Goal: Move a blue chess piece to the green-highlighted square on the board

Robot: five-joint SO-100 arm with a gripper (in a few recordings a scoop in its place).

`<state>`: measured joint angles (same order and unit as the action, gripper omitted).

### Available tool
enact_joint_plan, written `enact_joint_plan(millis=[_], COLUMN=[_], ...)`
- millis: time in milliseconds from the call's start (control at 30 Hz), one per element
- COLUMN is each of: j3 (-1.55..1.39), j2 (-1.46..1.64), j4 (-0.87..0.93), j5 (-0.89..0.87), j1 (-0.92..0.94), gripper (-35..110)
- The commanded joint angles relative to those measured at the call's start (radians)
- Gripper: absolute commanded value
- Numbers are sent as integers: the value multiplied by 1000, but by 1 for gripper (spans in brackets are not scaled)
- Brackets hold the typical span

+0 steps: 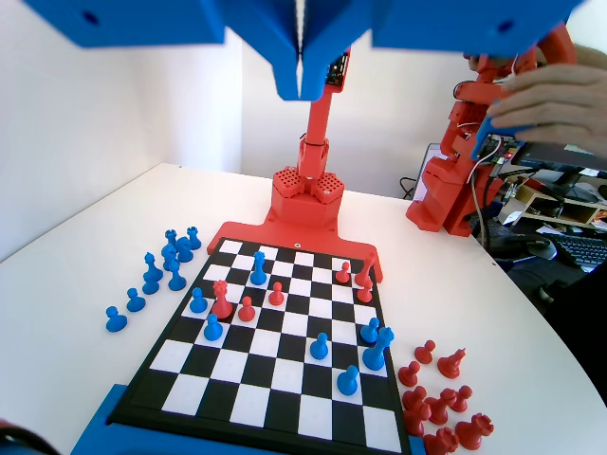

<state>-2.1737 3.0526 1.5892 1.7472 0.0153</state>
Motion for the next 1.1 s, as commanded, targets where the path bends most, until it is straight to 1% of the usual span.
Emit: enact_joint_plan(millis=[0, 233, 533, 867, 1067], j3=[-5, 18, 196, 232, 245], j2=[3, -23, -225, -408, -535], j4=[-15, -14, -8, -25, -69], j5=[8, -14, -55, -100, -123], j1=[11, -9, -34, -29, -21], gripper=[1, 1, 1, 1, 1])
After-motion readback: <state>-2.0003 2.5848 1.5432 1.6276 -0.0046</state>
